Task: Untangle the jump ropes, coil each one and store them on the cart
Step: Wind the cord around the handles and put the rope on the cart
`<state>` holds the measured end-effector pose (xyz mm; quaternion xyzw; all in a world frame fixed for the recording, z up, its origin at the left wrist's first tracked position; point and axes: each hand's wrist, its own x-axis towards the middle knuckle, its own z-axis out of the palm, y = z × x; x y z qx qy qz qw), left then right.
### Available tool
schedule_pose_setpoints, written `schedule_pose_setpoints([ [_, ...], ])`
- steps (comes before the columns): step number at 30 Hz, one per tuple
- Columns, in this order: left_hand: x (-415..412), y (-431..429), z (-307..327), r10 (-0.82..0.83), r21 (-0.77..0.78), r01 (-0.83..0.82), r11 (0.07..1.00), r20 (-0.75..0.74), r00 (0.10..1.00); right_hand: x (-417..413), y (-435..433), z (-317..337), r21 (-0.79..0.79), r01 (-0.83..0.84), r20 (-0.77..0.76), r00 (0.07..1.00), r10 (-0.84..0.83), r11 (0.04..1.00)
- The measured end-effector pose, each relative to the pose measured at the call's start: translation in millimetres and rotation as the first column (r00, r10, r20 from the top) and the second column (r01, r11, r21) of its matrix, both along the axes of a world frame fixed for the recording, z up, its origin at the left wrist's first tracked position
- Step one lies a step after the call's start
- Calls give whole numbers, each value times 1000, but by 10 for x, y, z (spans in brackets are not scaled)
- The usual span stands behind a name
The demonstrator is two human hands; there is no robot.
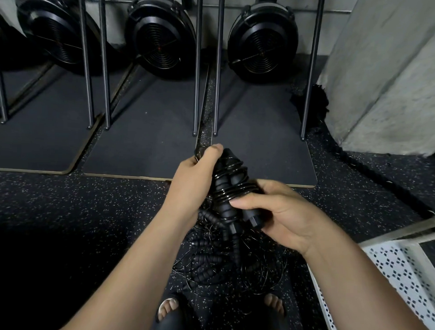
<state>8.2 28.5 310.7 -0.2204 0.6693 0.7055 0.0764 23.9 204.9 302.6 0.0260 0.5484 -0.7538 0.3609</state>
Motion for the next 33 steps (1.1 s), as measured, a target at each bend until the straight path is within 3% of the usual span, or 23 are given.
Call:
schedule_pose_setpoints([
  [3, 12, 13, 0, -34, -86, 33, 996, -15, 999, 14, -4, -12, 74, 40, -29, 999, -38, 996],
  [7, -5, -2, -52, -67, -210, 60, 976, -25, 997, 31, 5, 15, 180, 30, -184, 983, 4, 983],
  [10, -20, -5, -86, -67, -310, 52, 949, -38, 997, 47, 3, -18, 379, 46, -350, 932, 97, 924],
  [13, -13, -29, -86, -88, -299, 84, 951, 2, 996, 76, 42, -3, 510, 9, -418, 876, 239, 860],
  [20, 7, -33, -37, -59, -143, 65, 988, 41, 997, -10, 229, 112, 165, -105, -282, 948, 149, 981],
  [27, 5, -16, -41, -26, -56, 27, 998, 20, 999, -15, 144, 93, 68, 44, -191, 981, -30, 997],
  [33, 23, 24, -39, 131, -115, -144, 983, -116, 985, 99, -82, 26, 5, 99, -77, 992, -99, 995],
])
